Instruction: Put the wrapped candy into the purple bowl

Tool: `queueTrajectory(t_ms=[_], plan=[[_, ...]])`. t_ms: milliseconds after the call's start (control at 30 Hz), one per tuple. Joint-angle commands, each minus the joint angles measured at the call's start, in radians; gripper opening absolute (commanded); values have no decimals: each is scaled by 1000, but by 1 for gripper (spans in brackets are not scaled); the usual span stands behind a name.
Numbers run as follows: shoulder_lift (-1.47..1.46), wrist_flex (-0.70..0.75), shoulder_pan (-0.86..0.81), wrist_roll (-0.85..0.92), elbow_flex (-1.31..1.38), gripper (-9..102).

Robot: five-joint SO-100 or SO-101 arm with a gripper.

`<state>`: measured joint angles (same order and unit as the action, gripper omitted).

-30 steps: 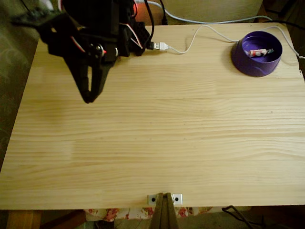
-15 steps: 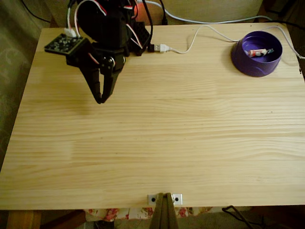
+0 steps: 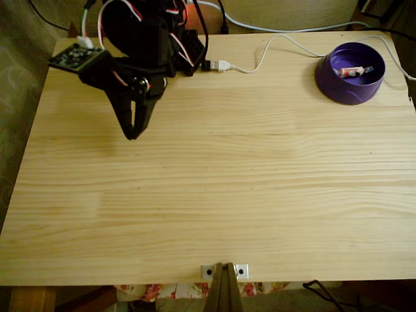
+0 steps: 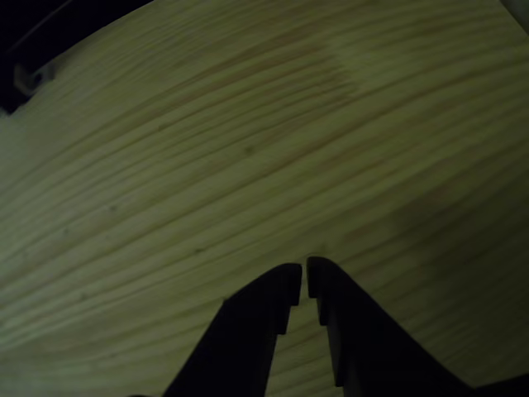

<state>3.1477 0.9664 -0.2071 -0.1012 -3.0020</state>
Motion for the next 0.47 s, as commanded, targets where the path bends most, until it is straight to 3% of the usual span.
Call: queueTrajectory(t_ms=[0, 300, 433], plan=[[8, 6, -43, -41, 15, 0], [9, 69, -311, -299, 2, 0], [9, 60, -278, -267, 2, 0]])
